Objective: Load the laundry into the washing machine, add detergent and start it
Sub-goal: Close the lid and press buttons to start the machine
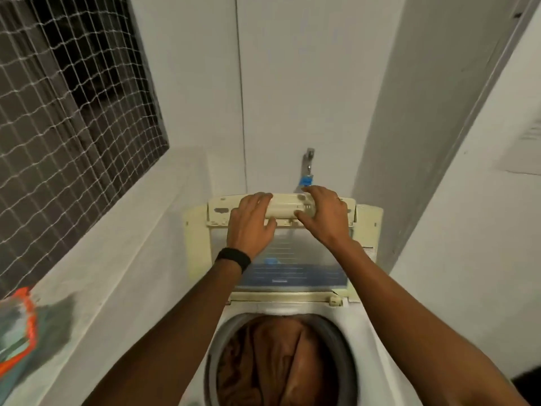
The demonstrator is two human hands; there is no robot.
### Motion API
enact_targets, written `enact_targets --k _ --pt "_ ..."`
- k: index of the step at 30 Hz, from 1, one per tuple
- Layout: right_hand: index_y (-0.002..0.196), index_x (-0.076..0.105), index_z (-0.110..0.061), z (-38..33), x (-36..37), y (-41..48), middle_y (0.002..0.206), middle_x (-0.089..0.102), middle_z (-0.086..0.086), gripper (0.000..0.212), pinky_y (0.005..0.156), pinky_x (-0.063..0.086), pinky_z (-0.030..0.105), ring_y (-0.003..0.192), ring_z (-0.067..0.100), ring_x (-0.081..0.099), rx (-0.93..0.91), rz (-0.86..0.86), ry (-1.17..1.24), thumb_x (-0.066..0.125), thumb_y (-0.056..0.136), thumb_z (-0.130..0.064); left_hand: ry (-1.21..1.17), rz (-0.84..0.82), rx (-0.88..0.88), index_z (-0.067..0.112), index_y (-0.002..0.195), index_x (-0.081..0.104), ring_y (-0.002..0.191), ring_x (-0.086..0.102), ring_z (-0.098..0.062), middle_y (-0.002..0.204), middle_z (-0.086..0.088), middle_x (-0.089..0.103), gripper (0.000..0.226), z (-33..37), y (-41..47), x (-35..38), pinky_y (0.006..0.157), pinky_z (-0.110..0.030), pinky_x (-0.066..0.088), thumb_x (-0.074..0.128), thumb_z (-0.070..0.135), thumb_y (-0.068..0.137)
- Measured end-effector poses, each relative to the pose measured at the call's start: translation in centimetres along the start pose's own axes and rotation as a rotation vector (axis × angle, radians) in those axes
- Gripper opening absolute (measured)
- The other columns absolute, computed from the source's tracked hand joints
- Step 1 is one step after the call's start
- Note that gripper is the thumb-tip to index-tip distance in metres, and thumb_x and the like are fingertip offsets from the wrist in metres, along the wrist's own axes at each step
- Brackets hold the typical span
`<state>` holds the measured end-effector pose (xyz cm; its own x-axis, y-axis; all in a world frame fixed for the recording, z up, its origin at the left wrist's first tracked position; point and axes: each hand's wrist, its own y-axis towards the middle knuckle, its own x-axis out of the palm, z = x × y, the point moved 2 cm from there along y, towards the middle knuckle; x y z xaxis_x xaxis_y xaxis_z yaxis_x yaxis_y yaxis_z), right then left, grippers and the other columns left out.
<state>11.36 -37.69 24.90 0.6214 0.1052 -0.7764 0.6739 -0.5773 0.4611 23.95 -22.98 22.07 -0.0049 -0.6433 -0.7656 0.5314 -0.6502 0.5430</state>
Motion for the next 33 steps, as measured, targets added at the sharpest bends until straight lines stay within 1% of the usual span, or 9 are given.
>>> enact_targets --k 4,8,13,17,19,22,27,30,33 --pt "0.156 0.036 -0.022 0.7 1.5 1.3 0.162 0.037 0.003 0.082 0.118 0.030 0.054 0.151 0.028 0.031 0.014 -0.190 -0.141 0.073 0.087 -0.048 0.131 -0.167 0.058 0.019 0.159 0.033 0.156 0.019 -0.030 0.168 -0.007 0.027 0.070 -0.3 2.4 1.8 0.121 -0.054 0.024 0.060 0.039 0.097" --pt "0.160 0.023 -0.024 1.2 3.3 1.2 0.169 0.022 0.001 0.086 0.122 0.018 0.059 0.157 0.028 0.015 0.015 -0.310 -0.244 0.064 0.092 -0.056 0.240 -0.308 0.047 0.020 0.164 0.013 0.159 0.002 -0.030 0.171 -0.006 0.016 0.077 -1.5 3.4 3.2 0.127 -0.054 0.001 0.045 0.053 0.103" --pt "0.137 0.049 -0.025 0.6 2.6 -0.3 0.140 0.055 0.001 0.067 0.114 0.031 0.056 0.135 0.029 0.047 -0.058 -0.079 -0.298 0.060 0.088 -0.068 0.205 -0.215 0.112 0.017 0.158 0.033 0.153 0.027 -0.029 0.159 -0.007 0.040 0.064 -1.5 1.9 2.1 0.127 -0.057 0.008 0.041 0.052 0.105" --pt "0.132 0.053 -0.024 -1.0 0.1 -2.5 0.129 0.058 0.005 0.068 0.113 0.032 0.052 0.123 0.031 0.052 -0.093 -0.036 -0.350 0.060 0.085 -0.073 0.180 -0.095 0.144 0.021 0.137 0.054 0.123 0.056 -0.027 0.132 -0.006 0.060 0.045 -0.1 0.5 -0.5 0.117 -0.054 0.032 0.037 0.049 0.107" --pt "0.132 0.054 -0.025 -1.6 -1.7 -3.4 0.127 0.056 0.006 0.072 0.107 0.037 0.048 0.120 0.029 0.051 -0.096 -0.140 -0.352 0.066 0.080 -0.073 0.162 -0.086 0.164 0.020 0.126 0.059 0.101 0.062 -0.026 0.116 -0.006 0.062 0.041 0.8 -0.3 -2.0 0.093 -0.044 0.047 0.036 0.048 0.107" --pt "0.132 0.057 -0.027 -2.9 -4.1 -4.7 0.120 0.056 0.002 0.073 0.095 0.046 0.042 0.112 0.025 0.054 -0.097 -0.441 -0.347 0.075 0.075 -0.070 0.103 -0.210 0.173 0.022 0.111 0.066 0.086 0.062 -0.022 0.097 0.000 0.063 0.043 2.2 -2.5 -4.4 0.072 -0.033 0.040 0.032 0.049 0.109" --pt "0.127 0.062 -0.025 -5.5 -4.9 -10.1 0.107 0.065 -0.004 0.057 0.083 0.051 0.037 0.096 0.022 0.060 -0.087 -0.806 -0.211 0.085 0.075 -0.035 -0.185 -0.629 0.146 0.025 0.085 0.061 0.072 0.057 -0.018 0.071 0.007 0.058 0.039 3.0 -7.7 -6.9 0.064 -0.034 0.039 0.044 0.055 0.105" --pt "0.108 0.061 -0.025 -5.2 -3.9 -14.4 0.094 0.063 -0.006 0.050 0.077 0.049 0.034 0.086 0.019 0.058 -0.049 -0.947 -0.218 0.091 0.069 -0.036 -0.350 -0.820 0.133 0.020 0.085 0.073 0.071 0.060 -0.015 0.078 -0.005 0.068 0.035 3.2 -11.7 -6.8 0.066 -0.027 0.043 0.062 0.051 0.098" --pt "0.096 0.062 -0.026 -4.1 -2.4 -19.2 0.086 0.062 -0.011 0.042 0.074 0.049 0.033 0.081 0.015 0.060 0.010 -1.100 -0.134 0.091 0.071 -0.043 -0.355 -0.980 0.113 0.021 0.081 0.075 0.072 0.063 -0.013 0.077 0.003 0.070 0.030 3.4 -16.3 -5.0 0.070 -0.030 0.049 0.071 0.048 0.092"
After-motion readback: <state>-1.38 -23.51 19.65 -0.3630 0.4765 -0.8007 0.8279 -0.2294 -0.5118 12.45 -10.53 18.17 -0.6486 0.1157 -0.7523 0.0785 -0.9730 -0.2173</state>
